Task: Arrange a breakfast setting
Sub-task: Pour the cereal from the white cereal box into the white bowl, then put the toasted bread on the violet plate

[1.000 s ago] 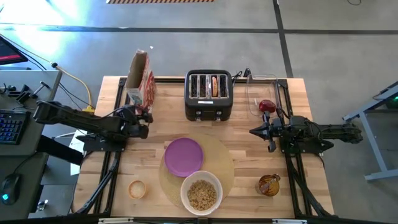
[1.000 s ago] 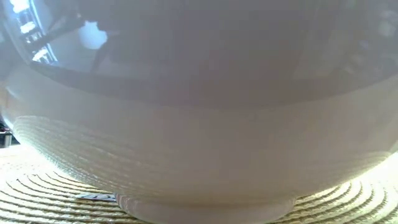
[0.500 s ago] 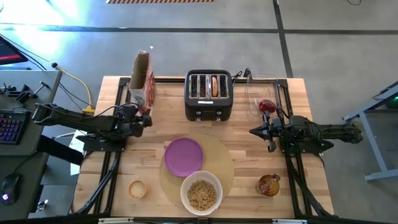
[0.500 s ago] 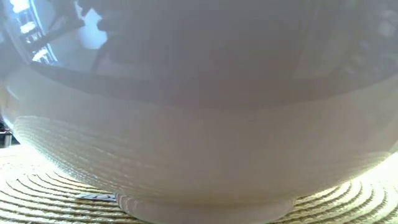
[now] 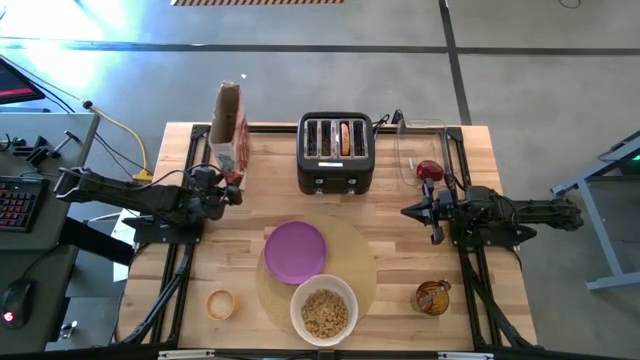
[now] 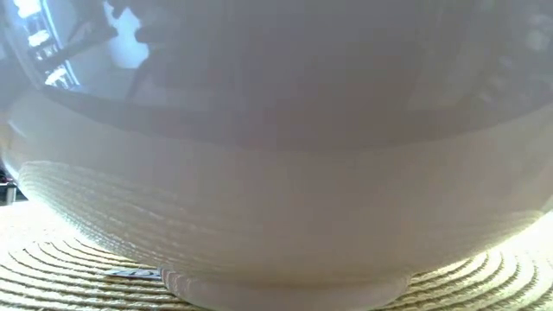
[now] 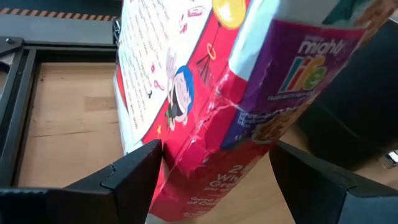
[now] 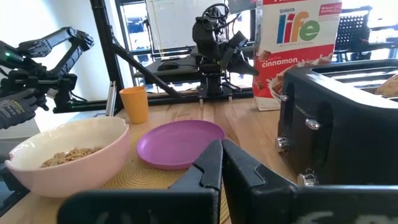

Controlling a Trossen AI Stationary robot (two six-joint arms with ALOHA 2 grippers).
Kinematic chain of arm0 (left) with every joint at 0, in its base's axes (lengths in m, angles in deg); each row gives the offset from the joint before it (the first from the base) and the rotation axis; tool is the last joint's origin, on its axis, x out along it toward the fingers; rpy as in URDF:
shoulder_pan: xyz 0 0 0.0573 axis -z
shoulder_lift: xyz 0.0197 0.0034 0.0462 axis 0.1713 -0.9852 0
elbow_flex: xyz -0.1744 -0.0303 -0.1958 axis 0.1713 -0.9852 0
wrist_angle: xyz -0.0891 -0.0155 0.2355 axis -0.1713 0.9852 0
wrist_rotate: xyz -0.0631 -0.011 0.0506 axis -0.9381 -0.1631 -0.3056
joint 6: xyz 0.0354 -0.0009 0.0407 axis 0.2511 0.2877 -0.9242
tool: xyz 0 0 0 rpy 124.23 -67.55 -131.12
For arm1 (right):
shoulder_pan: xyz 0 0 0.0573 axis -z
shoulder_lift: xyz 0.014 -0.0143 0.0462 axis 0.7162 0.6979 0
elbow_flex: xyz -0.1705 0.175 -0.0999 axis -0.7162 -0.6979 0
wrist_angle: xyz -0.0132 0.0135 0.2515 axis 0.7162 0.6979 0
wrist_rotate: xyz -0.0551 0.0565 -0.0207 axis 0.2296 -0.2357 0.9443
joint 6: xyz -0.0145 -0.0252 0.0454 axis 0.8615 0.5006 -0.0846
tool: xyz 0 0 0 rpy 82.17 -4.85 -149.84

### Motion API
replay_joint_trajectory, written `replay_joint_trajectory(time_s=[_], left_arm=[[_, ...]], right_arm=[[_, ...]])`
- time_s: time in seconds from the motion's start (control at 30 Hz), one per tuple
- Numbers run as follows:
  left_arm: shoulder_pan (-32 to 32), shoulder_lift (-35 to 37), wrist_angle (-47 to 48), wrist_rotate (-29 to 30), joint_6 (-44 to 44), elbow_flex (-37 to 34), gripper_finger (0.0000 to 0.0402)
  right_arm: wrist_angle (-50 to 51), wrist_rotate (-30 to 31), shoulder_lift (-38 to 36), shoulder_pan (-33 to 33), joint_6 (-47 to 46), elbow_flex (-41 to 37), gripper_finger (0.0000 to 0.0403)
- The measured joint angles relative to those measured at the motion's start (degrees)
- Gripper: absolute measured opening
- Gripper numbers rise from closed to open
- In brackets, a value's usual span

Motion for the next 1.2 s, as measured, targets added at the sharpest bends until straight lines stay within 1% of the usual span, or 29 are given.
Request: replay_joint_trajectory(time_s=[0.27, 0.43, 0.67, 0.87, 1.0, 1.2], left_arm=[[0.00, 4.01, 6.26, -5.00, 3.03, 0.00, 0.0287], [0.00, 6.39, 7.13, -9.99, 1.09, 0.00, 0.0287], [0.00, 8.43, 9.47, -15.02, 0.57, 0.02, 0.0287], [0.00, 9.28, 9.60, -19.11, 0.54, 0.02, 0.0287], [0.00, 9.42, 8.00, -21.26, -0.05, 0.02, 0.0287], [0.00, 9.42, -1.78, -24.20, -7.95, 0.02, 0.0287]], right_arm=[[0.01, 0.04, 0.01, 0.00, 0.02, -0.01, 0.0000], [0.00, 0.04, 0.00, 0.01, 0.02, 0.00, 0.0000], [0.01, 0.07, 0.01, 0.00, 0.02, -0.01, 0.0000], [0.01, 0.09, 0.00, 0.00, 0.02, 0.00, 0.0000], [0.00, 0.11, 0.00, 0.00, 0.01, 0.00, 0.0000], [0.02, 0.33, 0.00, 0.02, 0.02, 0.00, 0.0000]])
